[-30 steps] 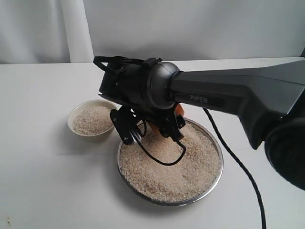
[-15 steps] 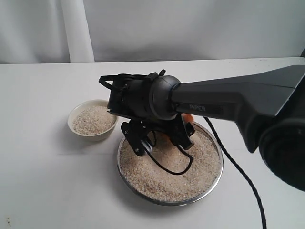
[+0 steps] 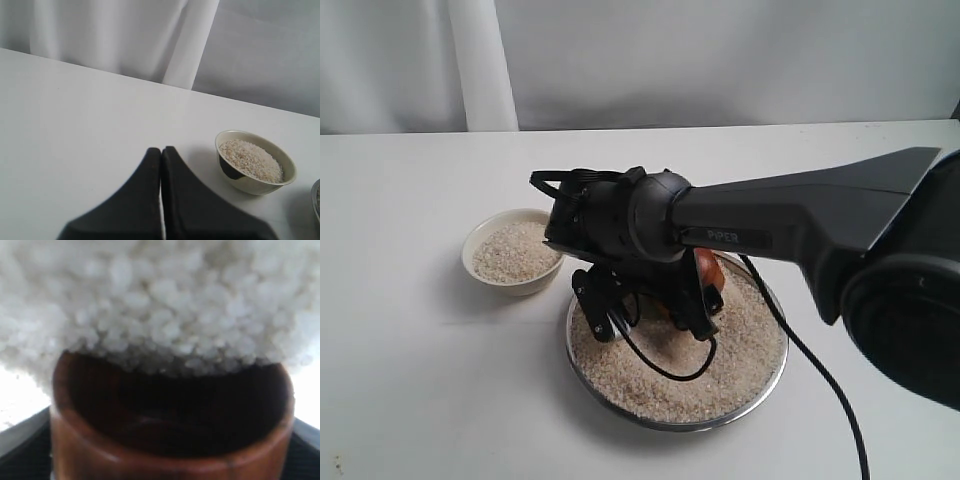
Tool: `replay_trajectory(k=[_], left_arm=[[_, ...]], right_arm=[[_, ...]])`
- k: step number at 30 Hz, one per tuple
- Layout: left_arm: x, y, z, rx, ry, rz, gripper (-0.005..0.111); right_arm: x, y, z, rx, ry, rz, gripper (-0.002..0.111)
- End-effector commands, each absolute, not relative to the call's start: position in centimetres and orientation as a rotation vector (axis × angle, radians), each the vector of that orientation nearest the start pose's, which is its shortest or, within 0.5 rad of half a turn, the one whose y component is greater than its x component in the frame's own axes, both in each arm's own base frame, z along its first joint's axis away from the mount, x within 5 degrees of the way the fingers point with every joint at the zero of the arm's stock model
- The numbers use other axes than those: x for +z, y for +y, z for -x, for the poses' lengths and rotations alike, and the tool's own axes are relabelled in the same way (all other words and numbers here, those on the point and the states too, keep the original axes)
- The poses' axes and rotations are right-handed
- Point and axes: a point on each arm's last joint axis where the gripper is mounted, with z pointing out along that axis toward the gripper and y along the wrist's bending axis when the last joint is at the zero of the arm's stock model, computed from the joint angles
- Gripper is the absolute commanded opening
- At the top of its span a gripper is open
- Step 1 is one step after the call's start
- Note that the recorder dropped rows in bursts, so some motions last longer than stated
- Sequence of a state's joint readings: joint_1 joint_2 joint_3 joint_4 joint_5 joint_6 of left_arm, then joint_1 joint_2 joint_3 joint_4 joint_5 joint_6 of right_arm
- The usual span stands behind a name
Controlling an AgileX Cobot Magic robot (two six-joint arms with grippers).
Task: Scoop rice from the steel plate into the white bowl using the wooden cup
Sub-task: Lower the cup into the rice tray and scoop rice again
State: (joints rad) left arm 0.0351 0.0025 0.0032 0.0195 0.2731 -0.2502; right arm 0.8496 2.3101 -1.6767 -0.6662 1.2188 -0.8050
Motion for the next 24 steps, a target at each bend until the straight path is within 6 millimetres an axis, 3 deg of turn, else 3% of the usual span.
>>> replay_trajectory(k=[1,9,15,18,24], left_arm=[[18.9,0.2,-5.5,-0.147,1.737,0.237,0.000],[18.9,0.2,-5.5,-0.147,1.737,0.237,0.000],[18.9,0.2,-5.5,-0.147,1.737,0.237,0.000],[18.9,0.2,-5.5,-0.147,1.737,0.237,0.000],[18.9,0.2,-5.5,-0.147,1.737,0.237,0.000]], right_arm=[[11.6,29.3,-32.3,-0.900,1.854,2.601,0.000],[11.3,29.5,-31.8,-0.793,1.928,2.585,0.000],[11.2,28.7,-32.5,-0.762,2.071,2.462,0.000],[11.0,28.3,-32.8,-0.634,2.157,2.411,0.000],[10.8,28.8,-32.9,-0.542,2.152,2.366,0.000]])
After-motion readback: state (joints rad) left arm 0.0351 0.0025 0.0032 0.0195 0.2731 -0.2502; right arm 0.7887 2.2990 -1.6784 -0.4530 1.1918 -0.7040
